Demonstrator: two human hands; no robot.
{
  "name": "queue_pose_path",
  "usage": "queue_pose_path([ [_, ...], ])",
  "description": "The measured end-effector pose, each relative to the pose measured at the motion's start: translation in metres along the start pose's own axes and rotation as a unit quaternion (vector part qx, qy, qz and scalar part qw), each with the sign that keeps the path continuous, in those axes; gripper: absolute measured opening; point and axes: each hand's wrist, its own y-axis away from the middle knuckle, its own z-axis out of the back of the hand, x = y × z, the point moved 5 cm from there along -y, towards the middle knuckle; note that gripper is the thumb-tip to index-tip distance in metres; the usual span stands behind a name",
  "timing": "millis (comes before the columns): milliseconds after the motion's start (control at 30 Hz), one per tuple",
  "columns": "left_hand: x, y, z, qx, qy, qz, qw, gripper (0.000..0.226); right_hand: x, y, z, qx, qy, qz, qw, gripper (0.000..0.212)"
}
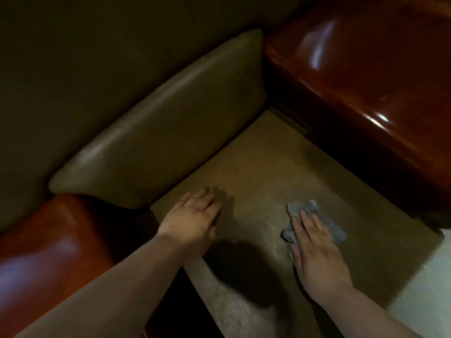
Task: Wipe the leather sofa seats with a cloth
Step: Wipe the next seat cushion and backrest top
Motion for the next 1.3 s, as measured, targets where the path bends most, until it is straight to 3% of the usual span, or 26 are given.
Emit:
queue_pose_path([
  [100,0.052,-0.006,0.074,-0.055,-0.081,-0.006,0.995,0.067,0.017,-0.026,0.036,0.005,-0.178,-0.096,0.979,0.07],
  [200,0.076,-0.037,0.157,-0.122,-0.152,-0.029,0.98,0.07,0.046,-0.066,0.079,-0.035,-0.404,-0.219,0.887,0.044],
  [267,0.079,-0.067,0.206,-0.145,-0.202,-0.038,0.968,0.072,0.062,-0.098,0.104,-0.078,-0.514,-0.207,0.829,0.037],
  [367,0.089,-0.11,0.251,-0.155,-0.261,-0.046,0.952,0.075,0.085,-0.162,0.133,-0.135,-0.581,-0.166,0.785,0.045],
  [433,0.09,-0.138,0.248,-0.134,-0.332,-0.069,0.931,0.081,0.089,-0.2,0.153,-0.172,-0.6,-0.137,0.769,0.047],
  [533,0.1,-0.158,0.222,-0.143,-0.401,-0.097,0.9,0.089,0.098,-0.246,0.195,-0.223,-0.634,-0.069,0.737,0.03],
  [600,0.103,-0.163,0.216,-0.209,-0.373,-0.142,0.893,0.091,0.101,-0.28,0.219,-0.252,-0.599,-0.026,0.759,0.034],
  [633,0.103,-0.163,0.215,-0.234,-0.367,-0.154,0.887,0.092,0.106,-0.302,0.224,-0.244,-0.562,0.002,0.79,0.047],
  [700,0.107,-0.165,0.214,-0.247,-0.374,-0.157,0.88,0.093,0.119,-0.343,0.231,-0.203,-0.477,0.02,0.855,0.066],
  [767,0.108,-0.167,0.215,-0.241,-0.384,-0.153,0.878,0.094,0.129,-0.367,0.23,-0.221,-0.402,-0.007,0.889,0.071],
  [867,0.11,-0.17,0.214,-0.226,-0.395,-0.155,0.877,0.095,0.155,-0.341,0.212,-0.307,-0.339,0.006,0.889,0.069],
  [967,0.111,-0.17,0.212,-0.239,-0.384,-0.171,0.875,0.094,0.169,-0.314,0.192,-0.295,-0.264,0.09,0.914,0.067],
  [1033,0.11,-0.171,0.212,-0.244,-0.378,-0.167,0.877,0.093,0.153,-0.342,0.201,-0.307,-0.208,0.09,0.924,0.064],
  [1100,0.11,-0.171,0.211,-0.24,-0.379,-0.162,0.879,0.093,0.133,-0.377,0.219,-0.302,-0.241,0.001,0.922,0.069],
  [1167,0.11,-0.172,0.211,-0.242,-0.383,-0.161,0.877,0.093,0.131,-0.383,0.226,-0.318,-0.361,-0.05,0.875,0.066],
  [1200,0.11,-0.171,0.211,-0.244,-0.382,-0.162,0.877,0.092,0.139,-0.371,0.223,-0.335,-0.382,-0.045,0.86,0.064],
  [1300,0.109,-0.17,0.209,-0.253,-0.379,-0.176,0.873,0.089,0.17,-0.317,0.193,-0.324,-0.317,0.084,0.887,0.06],
])
